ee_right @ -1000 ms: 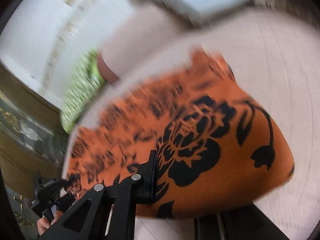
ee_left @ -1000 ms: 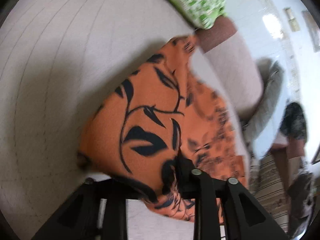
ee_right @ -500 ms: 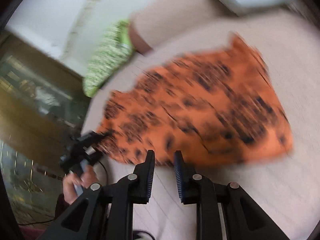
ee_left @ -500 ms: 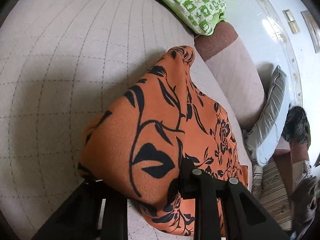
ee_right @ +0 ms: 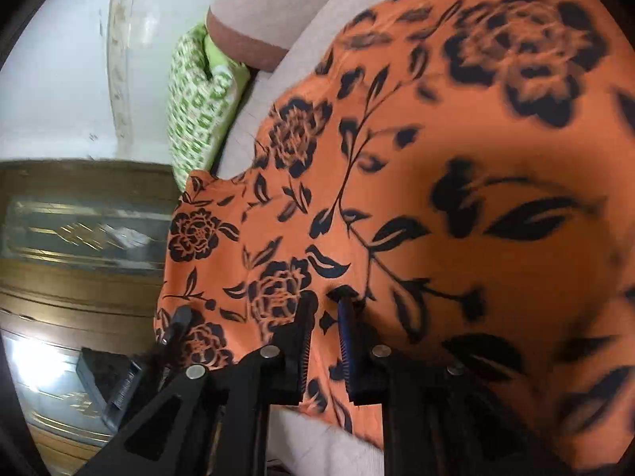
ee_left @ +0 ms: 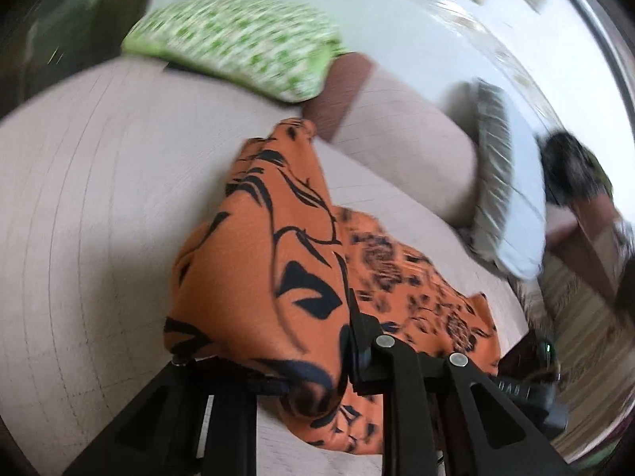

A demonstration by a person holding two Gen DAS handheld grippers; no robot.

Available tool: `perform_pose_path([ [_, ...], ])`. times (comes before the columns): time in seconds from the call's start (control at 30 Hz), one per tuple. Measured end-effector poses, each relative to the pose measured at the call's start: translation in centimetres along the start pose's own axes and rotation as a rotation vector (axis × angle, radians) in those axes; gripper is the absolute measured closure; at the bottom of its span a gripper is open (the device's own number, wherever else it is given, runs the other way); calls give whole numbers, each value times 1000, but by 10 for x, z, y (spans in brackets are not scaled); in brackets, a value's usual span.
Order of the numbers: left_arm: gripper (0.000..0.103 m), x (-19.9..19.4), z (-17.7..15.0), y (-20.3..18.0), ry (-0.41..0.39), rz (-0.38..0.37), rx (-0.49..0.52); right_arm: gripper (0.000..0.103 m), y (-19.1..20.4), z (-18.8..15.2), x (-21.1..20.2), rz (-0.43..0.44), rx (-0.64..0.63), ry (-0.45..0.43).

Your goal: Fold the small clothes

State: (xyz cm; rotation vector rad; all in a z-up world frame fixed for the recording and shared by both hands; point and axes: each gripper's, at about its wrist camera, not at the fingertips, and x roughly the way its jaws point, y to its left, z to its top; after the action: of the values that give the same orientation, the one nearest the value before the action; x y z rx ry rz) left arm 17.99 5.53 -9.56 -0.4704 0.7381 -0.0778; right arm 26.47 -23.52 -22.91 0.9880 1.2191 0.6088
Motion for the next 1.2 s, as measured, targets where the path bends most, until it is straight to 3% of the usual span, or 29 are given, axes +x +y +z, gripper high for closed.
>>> perform_pose_path([
  [0.13, 82, -8, 1, -60, -7, -29, 145, 86, -15, 6, -59, 58, 36, -110],
  [0.23, 82, 4, -11, -119, 21, -51, 258, 86, -28, 10, -115, 6, 3, -228],
  [0.3, 82, 21, -25, -159, 54, -72, 327, 86, -45, 12, -146, 28, 30, -276],
  [0.4, 79, 60, -62, -219, 152, -118, 444, 86, -70, 16, -184, 79, 86, -333],
  [0.5, 76, 94, -96, -244, 307, -197, 494, 83, -91, 23, -212, 135, 136, -373],
  [0.53, 75, 104, -104, -243, 374, -213, 493, 78, -94, 25, -217, 145, 142, -365],
  [0.6, 72, 111, -106, -231, 448, -227, 464, 48, -103, 32, -222, 154, 158, -333],
  [0.63, 71, 107, -101, -223, 455, -262, 445, 29, -106, 33, -222, 167, 171, -330],
  [0.7, 59, 90, -84, -206, 435, -362, 405, 29, -110, 35, -220, 203, 188, -312],
  [0.77, 45, 67, -65, -189, 348, -423, 395, 29, -104, 37, -208, 227, 181, -278],
  [0.8, 37, 57, -54, -179, 292, -431, 389, 29, -98, 35, -205, 216, 169, -275],
  [0.9, 36, 50, -29, -144, 204, -433, 346, 29, -82, 34, -184, 138, 134, -261],
  [0.97, 36, 62, -19, -122, 199, -345, 316, 29, -77, 33, -176, 106, 118, -254],
  [1.03, 36, 75, -22, -101, 203, -271, 307, 31, -65, 32, -167, 7, 68, -251],
  [1.1, 36, 96, -31, -89, 266, -182, 319, 50, -52, 29, -161, -156, -10, -258],
  [1.13, 33, 108, -37, -88, 318, -144, 345, 68, -51, 27, -160, -236, -34, -257],
  [1.2, 30, 125, -48, -84, 390, -94, 367, 71, -54, 23, -154, -409, -70, -245],
])
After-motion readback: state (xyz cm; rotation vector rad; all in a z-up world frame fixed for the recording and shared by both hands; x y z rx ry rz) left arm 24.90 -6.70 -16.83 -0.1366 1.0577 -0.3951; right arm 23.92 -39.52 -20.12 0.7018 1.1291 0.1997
